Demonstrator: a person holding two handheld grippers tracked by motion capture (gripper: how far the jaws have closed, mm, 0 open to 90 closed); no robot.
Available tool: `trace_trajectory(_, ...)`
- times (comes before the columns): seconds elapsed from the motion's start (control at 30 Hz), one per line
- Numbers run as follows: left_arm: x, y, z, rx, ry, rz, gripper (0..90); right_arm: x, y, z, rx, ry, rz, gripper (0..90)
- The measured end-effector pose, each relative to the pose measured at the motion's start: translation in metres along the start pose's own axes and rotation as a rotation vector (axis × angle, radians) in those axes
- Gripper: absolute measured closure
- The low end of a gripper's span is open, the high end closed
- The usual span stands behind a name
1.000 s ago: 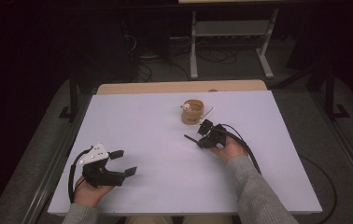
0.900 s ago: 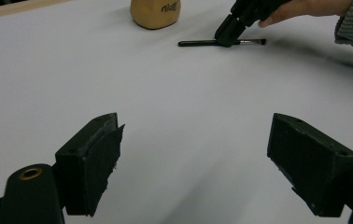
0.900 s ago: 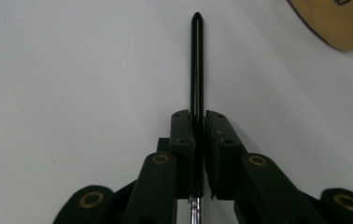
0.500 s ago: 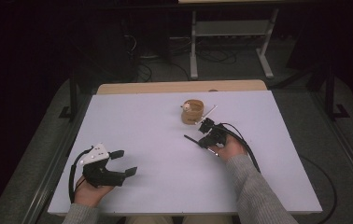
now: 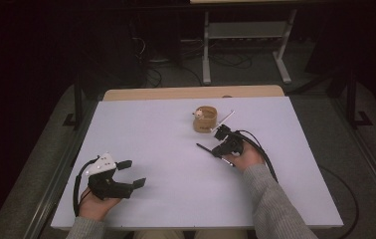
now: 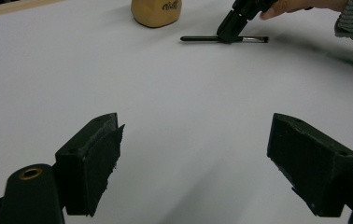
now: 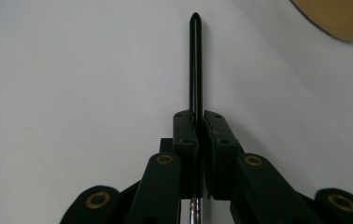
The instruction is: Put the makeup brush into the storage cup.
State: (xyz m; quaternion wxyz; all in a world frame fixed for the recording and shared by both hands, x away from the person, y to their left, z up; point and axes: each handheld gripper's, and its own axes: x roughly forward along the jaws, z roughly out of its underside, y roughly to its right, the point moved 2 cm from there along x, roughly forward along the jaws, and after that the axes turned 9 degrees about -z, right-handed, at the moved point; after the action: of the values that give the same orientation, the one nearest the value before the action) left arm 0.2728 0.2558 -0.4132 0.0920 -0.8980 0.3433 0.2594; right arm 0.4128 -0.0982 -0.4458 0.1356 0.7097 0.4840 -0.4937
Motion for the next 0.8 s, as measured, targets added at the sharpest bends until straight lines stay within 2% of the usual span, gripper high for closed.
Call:
trace_trajectory(0.63,0.002,0.002,-0.001,0.009,-0.006,0.009,16.8,-0.028,-0.002,0.001,-0.011,0.057,-0.021,83.3)
trace_trajectory(0.8,0.002,0.003,-0.001,0.012,-0.007,0.01,16.8,-0.033,-0.004,0.0,-0.028,0.062,-0.021,83.3)
